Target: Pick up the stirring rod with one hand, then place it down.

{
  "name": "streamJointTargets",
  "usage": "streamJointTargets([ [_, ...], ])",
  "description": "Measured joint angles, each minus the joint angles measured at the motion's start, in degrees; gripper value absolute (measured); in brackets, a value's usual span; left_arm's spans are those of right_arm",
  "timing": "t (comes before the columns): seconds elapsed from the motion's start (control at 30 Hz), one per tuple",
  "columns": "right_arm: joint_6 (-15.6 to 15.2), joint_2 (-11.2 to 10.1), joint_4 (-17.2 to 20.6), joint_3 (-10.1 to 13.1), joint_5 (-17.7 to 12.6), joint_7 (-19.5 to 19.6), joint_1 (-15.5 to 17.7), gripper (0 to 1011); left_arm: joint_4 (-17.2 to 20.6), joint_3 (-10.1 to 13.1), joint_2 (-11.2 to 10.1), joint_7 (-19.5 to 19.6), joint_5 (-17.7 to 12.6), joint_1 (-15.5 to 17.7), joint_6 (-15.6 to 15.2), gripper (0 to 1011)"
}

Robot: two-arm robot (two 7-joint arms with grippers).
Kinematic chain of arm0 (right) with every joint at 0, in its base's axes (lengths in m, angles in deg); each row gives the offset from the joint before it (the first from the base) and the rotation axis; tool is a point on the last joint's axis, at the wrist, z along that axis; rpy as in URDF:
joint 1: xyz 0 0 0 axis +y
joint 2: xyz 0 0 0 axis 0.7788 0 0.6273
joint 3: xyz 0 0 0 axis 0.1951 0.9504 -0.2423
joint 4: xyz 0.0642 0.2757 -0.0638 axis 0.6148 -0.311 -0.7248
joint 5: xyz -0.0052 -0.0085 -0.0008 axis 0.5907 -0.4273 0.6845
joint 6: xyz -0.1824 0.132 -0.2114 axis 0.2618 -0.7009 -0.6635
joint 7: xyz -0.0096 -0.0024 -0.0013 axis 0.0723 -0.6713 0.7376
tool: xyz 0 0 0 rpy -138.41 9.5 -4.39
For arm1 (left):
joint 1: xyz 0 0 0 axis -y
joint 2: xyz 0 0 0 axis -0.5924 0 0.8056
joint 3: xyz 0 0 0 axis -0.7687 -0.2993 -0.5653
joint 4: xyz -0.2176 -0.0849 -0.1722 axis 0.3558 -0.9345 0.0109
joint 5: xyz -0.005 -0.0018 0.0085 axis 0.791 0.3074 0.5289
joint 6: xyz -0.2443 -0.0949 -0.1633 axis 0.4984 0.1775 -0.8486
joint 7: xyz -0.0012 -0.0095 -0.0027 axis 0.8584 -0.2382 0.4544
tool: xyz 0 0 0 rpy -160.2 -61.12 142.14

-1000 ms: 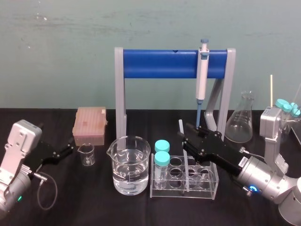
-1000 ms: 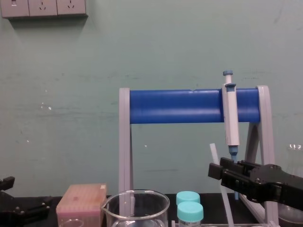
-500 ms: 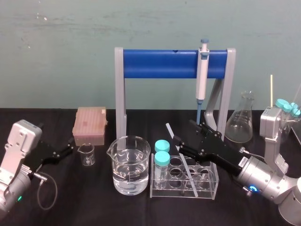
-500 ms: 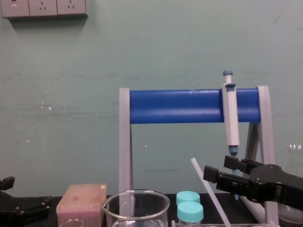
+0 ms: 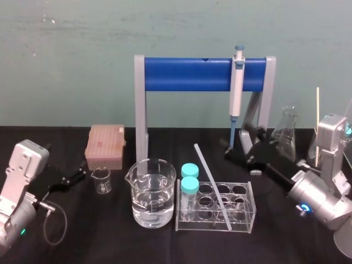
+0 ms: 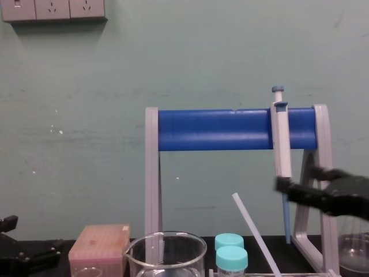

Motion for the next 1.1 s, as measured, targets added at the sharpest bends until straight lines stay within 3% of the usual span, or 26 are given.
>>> streamJointTargets([
  [0.03,-0.25,0.10,0.63,0.63,1.00,2.14,0.50,1000,0.00,0.00,0.00,0.00,0.00,0.00,0.00,1000],
  [0.07,-1.13,0.34,1.71,1.71,3.15,7.52,1.50,1000,0.00,0.00,0.00,0.00,0.00,0.00,0.00,1000],
  [0.1,-1.13,0.34,1.71,1.71,3.15,7.52,1.50,1000,0.00,0.00,0.00,0.00,0.00,0.00,0.00,1000],
  [0.2,-5.06,1.44,3.20,4.06,7.79,19.05,3.74,1000,0.00,0.00,0.00,0.00,0.00,0.00,0.00,1000],
  [0.3,-7.70,2.26,3.30,5.38,9.98,24.62,4.93,1000,0.00,0.00,0.00,0.00,0.00,0.00,0.00,1000],
  [0.5,-11.02,3.17,2.32,6.47,10.87,27.27,5.56,1000,0.00,0.00,0.00,0.00,0.00,0.00,0.00,1000],
  [1.1,-10.18,2.97,2.50,6.25,10.74,26.83,5.43,1000,0.00,0.00,0.00,0.00,0.00,0.00,0.00,1000],
])
